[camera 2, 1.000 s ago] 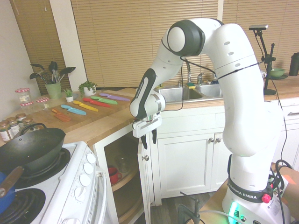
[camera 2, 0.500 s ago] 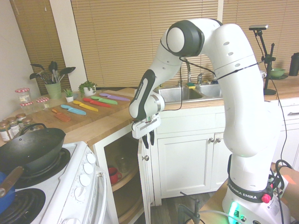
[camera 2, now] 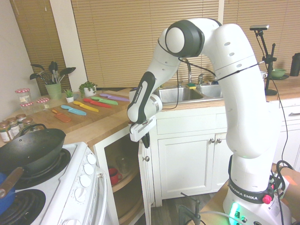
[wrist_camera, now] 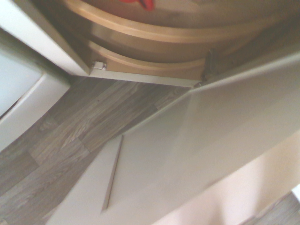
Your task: Close the cabinet
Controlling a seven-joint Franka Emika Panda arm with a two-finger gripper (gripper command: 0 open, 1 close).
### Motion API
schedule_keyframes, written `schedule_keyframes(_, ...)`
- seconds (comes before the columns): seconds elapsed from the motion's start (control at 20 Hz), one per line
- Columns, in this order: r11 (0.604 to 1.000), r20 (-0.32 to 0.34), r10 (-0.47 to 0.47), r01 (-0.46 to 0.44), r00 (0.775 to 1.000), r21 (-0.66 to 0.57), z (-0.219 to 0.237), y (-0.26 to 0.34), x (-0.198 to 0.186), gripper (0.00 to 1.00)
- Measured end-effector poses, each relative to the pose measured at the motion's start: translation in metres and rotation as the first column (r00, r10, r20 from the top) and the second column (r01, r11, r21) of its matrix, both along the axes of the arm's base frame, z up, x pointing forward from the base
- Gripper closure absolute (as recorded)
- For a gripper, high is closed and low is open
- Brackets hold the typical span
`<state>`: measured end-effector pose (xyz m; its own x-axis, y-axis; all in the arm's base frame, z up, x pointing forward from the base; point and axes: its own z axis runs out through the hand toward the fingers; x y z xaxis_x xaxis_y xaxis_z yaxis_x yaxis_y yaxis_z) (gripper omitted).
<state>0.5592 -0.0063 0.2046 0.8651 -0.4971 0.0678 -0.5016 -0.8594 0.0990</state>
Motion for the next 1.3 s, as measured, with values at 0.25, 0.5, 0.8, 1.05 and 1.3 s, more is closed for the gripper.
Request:
schedule_keyframes(0.25,0.999,0.001,0.040,-0.040,0.999,-0.024,0.021,0.026,0.008,1.00)
schedule_keyframes(0.5,0.998,-0.008,0.060,-0.060,0.998,-0.025,0.031,0.066,0.022,1.00)
schedule_keyframes(0.8,1.000,-0.016,0.025,-0.025,1.000,-0.006,0.037,0.083,0.060,1.00)
schedule_keyframes(1.05,1.000,0.008,0.018,-0.018,1.000,0.012,0.052,0.092,0.072,1.00)
schedule_keyframes(1.3,0.999,0.027,-0.020,0.019,0.999,0.038,0.051,0.069,0.032,1.00)
